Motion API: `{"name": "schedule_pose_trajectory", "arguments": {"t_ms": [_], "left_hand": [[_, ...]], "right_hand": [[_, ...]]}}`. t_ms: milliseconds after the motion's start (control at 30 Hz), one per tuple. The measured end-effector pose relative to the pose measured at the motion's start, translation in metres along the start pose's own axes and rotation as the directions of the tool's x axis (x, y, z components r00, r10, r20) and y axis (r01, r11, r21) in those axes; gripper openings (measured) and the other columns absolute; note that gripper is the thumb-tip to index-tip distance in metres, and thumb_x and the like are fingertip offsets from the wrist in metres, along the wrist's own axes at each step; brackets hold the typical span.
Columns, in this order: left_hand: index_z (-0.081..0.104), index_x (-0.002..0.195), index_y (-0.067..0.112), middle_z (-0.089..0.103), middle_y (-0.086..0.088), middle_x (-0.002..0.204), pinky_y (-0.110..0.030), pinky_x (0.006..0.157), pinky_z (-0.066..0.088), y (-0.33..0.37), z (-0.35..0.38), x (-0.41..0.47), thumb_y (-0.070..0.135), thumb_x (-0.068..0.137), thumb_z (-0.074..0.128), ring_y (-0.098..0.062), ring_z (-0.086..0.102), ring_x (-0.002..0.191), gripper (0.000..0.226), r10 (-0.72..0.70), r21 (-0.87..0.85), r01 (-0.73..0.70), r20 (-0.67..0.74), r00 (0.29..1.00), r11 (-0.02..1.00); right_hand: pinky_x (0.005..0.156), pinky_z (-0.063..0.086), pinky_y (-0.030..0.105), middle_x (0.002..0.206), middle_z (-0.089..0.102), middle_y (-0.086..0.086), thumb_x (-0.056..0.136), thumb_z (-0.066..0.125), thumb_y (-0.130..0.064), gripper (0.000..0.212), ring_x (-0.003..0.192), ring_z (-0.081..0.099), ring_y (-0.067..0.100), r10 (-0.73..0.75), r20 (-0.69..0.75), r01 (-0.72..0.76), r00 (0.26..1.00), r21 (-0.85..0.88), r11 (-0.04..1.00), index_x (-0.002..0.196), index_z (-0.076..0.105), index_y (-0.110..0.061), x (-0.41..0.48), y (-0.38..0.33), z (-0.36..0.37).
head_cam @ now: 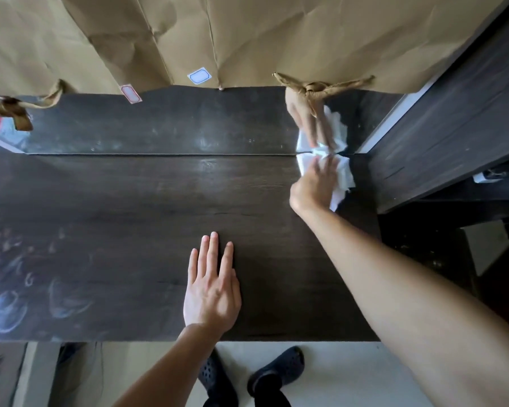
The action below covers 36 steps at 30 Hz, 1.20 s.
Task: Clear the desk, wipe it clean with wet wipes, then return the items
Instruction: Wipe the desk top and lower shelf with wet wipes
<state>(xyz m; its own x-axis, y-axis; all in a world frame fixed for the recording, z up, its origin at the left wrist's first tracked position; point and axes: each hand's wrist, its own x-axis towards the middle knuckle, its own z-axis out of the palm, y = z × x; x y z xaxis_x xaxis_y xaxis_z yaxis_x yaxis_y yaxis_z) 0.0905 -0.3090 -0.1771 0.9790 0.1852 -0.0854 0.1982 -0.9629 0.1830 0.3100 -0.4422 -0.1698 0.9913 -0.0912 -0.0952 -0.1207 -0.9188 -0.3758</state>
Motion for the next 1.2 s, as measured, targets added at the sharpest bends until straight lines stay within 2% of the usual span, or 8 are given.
{"name": "schedule_pose_trajectory", "arguments": {"t_ms": [167,367,567,733,800,967,1133,1200], "left_hand": [[0.043,0.139,0.007,0.028,-0.02,0.151,-0.046,0.116,0.015,0.0,-0.001,0.0,0.024,0.092,0.03,-0.032,0.016,0.144,0.051,-0.001,-0.007,0.001,-0.004,1.0,1.0],[0.04,0.14,0.008,0.027,-0.02,0.152,-0.047,0.116,0.014,-0.001,0.0,0.0,0.025,0.093,0.031,-0.032,0.015,0.144,0.051,0.002,-0.005,-0.002,0.005,1.0,1.0],[0.043,0.139,0.006,0.029,-0.022,0.151,-0.046,0.117,0.013,0.0,-0.003,0.0,0.025,0.092,0.029,-0.034,0.017,0.143,0.052,0.006,-0.025,-0.006,0.01,1.0,1.0],[0.041,0.139,0.007,0.028,-0.021,0.151,-0.047,0.116,0.014,0.0,-0.002,0.0,0.024,0.092,0.03,-0.033,0.017,0.144,0.052,0.003,-0.018,-0.003,0.006,1.0,1.0],[0.041,0.14,0.007,0.028,-0.021,0.151,-0.047,0.116,0.014,0.0,-0.001,0.0,0.024,0.092,0.028,-0.033,0.016,0.144,0.052,0.005,-0.013,-0.005,0.011,1.0,1.0],[0.041,0.14,0.007,0.026,-0.021,0.152,-0.047,0.116,0.015,0.0,-0.003,0.001,0.026,0.093,0.027,-0.033,0.015,0.144,0.052,0.006,-0.007,-0.006,0.029,1.0,1.0],[0.041,0.14,0.006,0.027,-0.022,0.151,-0.047,0.116,0.014,0.0,-0.002,0.001,0.025,0.093,0.027,-0.033,0.016,0.144,0.052,0.009,-0.016,-0.009,0.018,1.0,1.0],[0.042,0.14,0.006,0.027,-0.022,0.151,-0.047,0.116,0.015,0.0,-0.002,0.001,0.024,0.092,0.029,-0.033,0.016,0.144,0.052,0.011,-0.018,-0.01,0.02,1.0,1.0]], "right_hand": [[0.116,0.014,0.031,0.142,0.042,0.022,0.077,0.047,0.015,0.056,0.138,0.031,0.034,-0.581,0.142,0.562,0.801,0.155,0.813,0.132,0.048,0.004,-0.008,0.017,0.006],[0.116,0.02,0.04,0.143,0.044,0.019,0.087,0.036,0.003,0.048,0.137,0.034,0.035,-0.367,-0.01,0.367,0.93,0.016,0.93,0.133,0.049,0.0,-0.001,0.093,-0.017],[0.118,0.012,0.029,0.146,0.038,0.009,0.085,0.04,0.008,0.053,0.139,0.03,0.022,-0.778,0.165,0.777,0.606,0.087,0.624,0.136,0.045,-0.005,-0.072,0.094,-0.008],[0.115,0.022,0.047,0.146,0.036,0.025,0.084,0.038,0.006,0.054,0.138,0.03,0.038,-0.362,0.041,0.363,0.931,-0.025,0.931,0.137,0.038,0.007,0.0,0.087,-0.014],[0.114,0.023,0.048,0.144,0.037,0.027,0.083,0.034,0.002,0.054,0.137,0.031,0.04,-0.418,0.041,0.418,0.908,0.004,0.908,0.136,0.038,0.008,-0.035,0.071,-0.002],[0.118,0.015,0.036,0.152,0.029,0.008,0.09,0.037,0.001,0.053,0.143,0.023,0.02,-0.752,0.198,0.759,0.628,0.059,0.649,0.143,0.035,-0.007,-0.091,0.102,-0.009],[0.114,0.023,0.048,0.145,0.035,0.028,0.084,0.037,0.004,0.053,0.137,0.03,0.041,-0.343,0.03,0.343,0.939,-0.019,0.939,0.137,0.038,0.007,-0.018,0.093,-0.012],[0.114,0.02,0.048,0.146,0.034,0.026,0.083,0.04,0.004,0.054,0.138,0.027,0.04,-0.331,0.036,0.331,0.943,0.01,0.943,0.137,0.041,0.002,-0.029,0.057,0.002]]}}
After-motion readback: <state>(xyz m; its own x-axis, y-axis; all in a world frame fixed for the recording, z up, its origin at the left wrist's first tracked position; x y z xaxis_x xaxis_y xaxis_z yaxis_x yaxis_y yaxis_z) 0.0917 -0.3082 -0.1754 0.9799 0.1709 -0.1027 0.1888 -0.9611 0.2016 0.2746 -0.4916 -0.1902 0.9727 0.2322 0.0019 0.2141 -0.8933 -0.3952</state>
